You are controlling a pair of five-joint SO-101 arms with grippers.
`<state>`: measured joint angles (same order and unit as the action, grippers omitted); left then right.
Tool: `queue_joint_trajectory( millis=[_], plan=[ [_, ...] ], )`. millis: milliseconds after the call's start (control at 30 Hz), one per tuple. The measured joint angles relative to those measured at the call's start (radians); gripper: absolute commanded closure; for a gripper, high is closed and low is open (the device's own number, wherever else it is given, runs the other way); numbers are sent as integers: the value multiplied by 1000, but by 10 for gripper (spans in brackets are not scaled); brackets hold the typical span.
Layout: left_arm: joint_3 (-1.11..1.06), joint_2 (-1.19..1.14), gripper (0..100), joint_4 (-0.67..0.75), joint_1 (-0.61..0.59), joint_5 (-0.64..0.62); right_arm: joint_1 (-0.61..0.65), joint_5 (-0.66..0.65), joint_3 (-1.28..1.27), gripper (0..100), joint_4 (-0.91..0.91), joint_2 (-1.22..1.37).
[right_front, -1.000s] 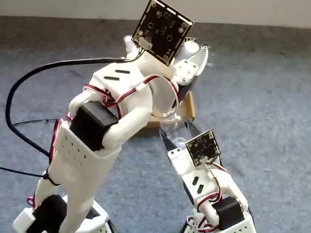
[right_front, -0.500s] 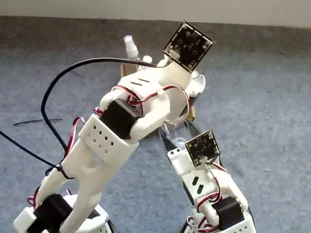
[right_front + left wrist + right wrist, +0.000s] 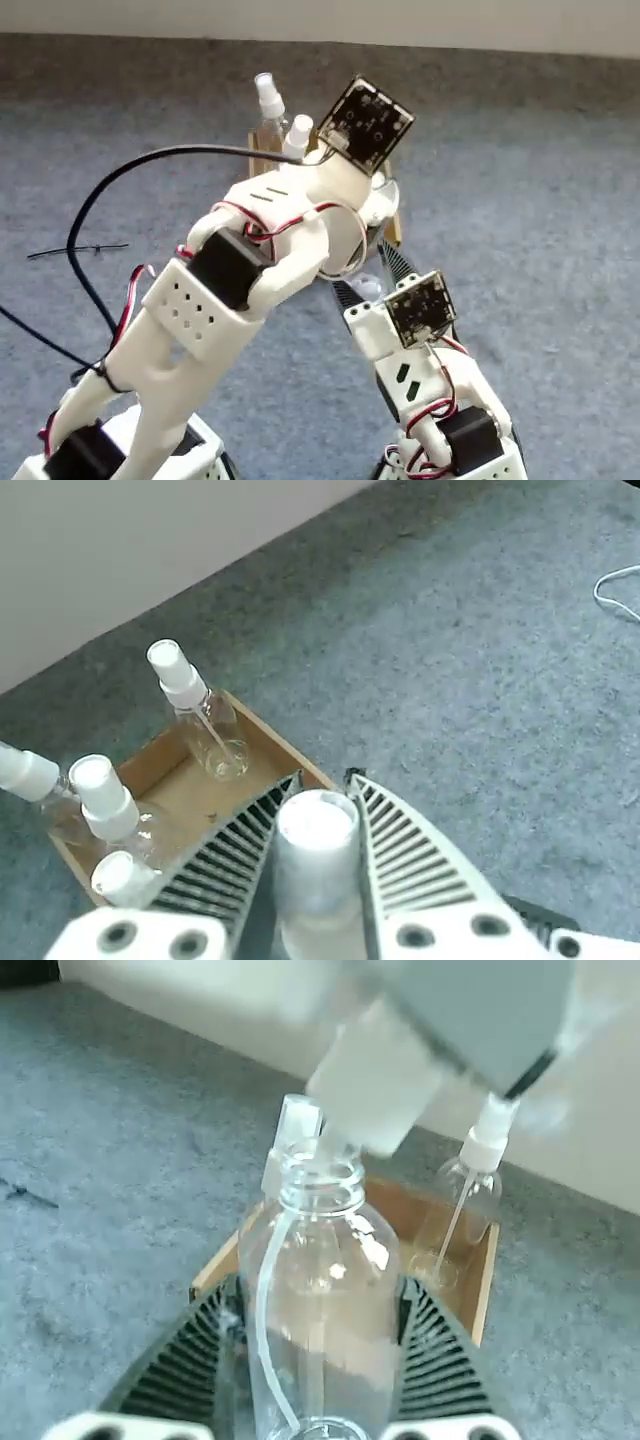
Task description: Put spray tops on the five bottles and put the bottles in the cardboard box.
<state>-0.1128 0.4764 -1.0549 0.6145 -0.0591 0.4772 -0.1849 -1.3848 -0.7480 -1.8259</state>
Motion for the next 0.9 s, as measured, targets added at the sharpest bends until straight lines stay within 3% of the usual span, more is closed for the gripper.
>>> queue_joint_trajectory(
  millis=[133,300,400,567,900],
  plan=[
    [-129,95,982,60,-17,0,0,-2,-2,995,94,3],
    [-226,198,870,104,-51,0,3,-2,-3,995,110,3],
    [-249,230,857,104,-55,2,2,25,-3,995,115,3],
    [-252,253,857,97,-60,0,-44,103,-2,995,127,2],
    [-75,255,857,25,-61,55,-72,118,0,995,133,2]
  ],
)
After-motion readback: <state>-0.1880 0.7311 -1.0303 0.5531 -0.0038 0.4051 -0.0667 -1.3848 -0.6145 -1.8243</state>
